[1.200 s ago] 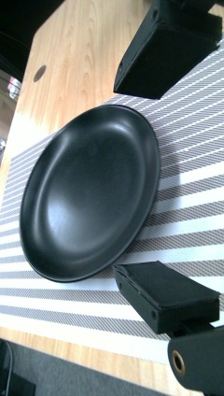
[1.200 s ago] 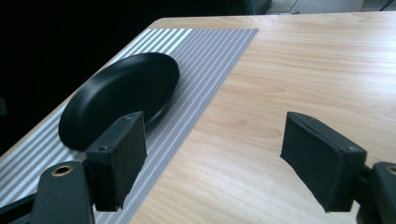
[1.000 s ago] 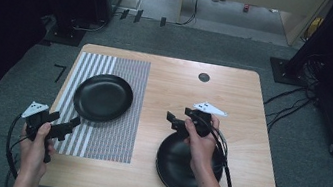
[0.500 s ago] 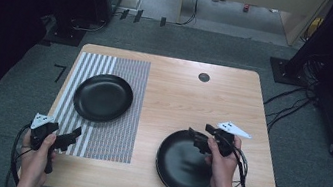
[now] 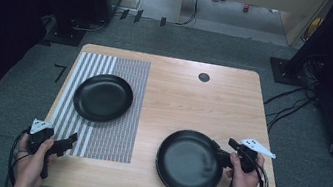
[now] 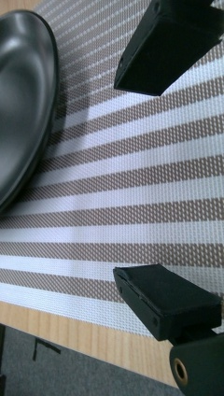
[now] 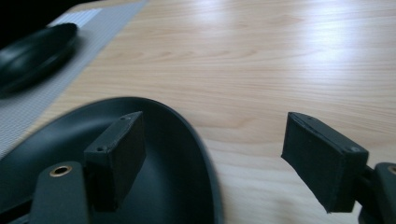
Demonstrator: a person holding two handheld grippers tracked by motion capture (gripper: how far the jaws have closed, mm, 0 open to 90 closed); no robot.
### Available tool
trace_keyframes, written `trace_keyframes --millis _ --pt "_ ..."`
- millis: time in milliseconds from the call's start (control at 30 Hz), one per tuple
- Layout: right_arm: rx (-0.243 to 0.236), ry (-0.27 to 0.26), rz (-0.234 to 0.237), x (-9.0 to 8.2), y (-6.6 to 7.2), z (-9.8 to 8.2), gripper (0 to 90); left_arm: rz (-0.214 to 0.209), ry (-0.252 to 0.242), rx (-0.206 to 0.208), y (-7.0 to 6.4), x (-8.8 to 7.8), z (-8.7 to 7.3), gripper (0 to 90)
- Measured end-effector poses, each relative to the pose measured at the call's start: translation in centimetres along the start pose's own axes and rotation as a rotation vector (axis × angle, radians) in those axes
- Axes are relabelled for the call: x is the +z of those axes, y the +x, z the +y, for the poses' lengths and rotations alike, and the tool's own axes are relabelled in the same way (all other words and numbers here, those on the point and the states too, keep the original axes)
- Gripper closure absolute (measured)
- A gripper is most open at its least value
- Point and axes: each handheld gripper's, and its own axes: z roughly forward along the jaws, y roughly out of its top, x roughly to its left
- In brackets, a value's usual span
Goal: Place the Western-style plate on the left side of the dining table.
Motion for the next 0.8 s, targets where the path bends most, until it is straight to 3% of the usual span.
trace_keyframes --millis 100,667,800 --pt "-0.020 0.010 -0.057 -0.7 -0.9 -0.5 21.3 0.005 0.002 0.003 0.1 0.0 -0.2 8.7" --pt "0.049 0.045 -0.186 -3.7 -6.6 -3.0 20.9 0.043 0.021 0.022 1.2 -0.6 -1.2 8.7" --pt "0.060 0.052 -0.198 -4.1 -7.3 -3.4 20.9 0.045 0.022 0.022 1.4 -0.7 -1.4 8.7"
